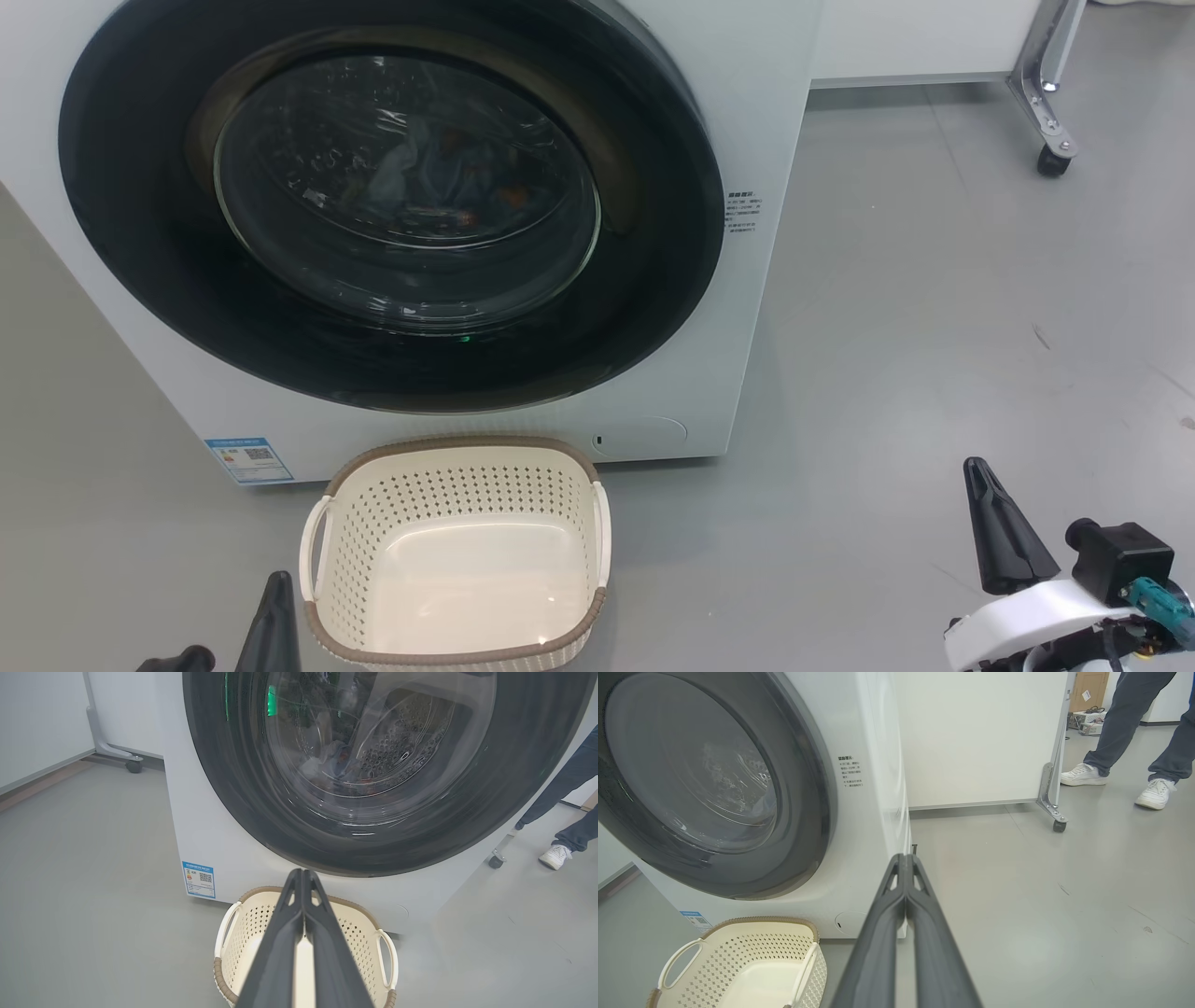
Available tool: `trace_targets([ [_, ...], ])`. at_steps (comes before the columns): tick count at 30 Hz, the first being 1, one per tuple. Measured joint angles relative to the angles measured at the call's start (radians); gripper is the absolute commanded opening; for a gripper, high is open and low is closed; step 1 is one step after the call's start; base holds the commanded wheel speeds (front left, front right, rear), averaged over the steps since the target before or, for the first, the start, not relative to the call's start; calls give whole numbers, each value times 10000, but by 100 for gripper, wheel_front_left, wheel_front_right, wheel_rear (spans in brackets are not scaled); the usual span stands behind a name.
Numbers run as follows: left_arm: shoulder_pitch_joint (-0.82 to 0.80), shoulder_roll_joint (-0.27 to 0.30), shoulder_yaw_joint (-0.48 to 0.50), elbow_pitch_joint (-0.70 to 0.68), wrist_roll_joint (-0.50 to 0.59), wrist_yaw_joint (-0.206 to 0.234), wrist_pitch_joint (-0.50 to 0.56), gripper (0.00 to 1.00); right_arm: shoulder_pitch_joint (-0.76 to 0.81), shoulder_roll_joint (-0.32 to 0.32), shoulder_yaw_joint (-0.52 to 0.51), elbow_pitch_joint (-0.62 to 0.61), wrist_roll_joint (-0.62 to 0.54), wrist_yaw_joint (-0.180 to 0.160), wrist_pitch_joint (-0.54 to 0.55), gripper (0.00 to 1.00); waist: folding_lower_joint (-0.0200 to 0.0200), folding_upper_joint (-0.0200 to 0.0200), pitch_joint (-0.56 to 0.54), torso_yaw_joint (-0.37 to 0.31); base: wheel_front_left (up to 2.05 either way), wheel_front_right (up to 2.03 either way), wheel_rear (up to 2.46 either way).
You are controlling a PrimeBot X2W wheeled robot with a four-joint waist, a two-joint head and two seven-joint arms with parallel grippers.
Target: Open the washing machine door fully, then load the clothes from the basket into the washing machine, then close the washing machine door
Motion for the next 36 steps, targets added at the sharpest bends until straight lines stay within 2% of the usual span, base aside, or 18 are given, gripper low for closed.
trace_targets([
  [7, 76, 0, -21, -61, -627, 0, 23, 0, 31, 19, 21, -15, 596, 0, 77, 0, 0, 0, -16, 10, 0, 0, 0],
  [24, 64, 2, 148, -288, -3078, 13, 616, 0, 0, 98, -180, -65, 3242, -31, 640, 0, 0, 0, -47, 28, 0, 0, 0],
  [36, 46, 40, 362, -347, -4637, 113, 1018, 0, -68, 127, -330, -82, 4890, -196, 1060, 0, 0, 0, -69, 42, 0, 0, 0],
])
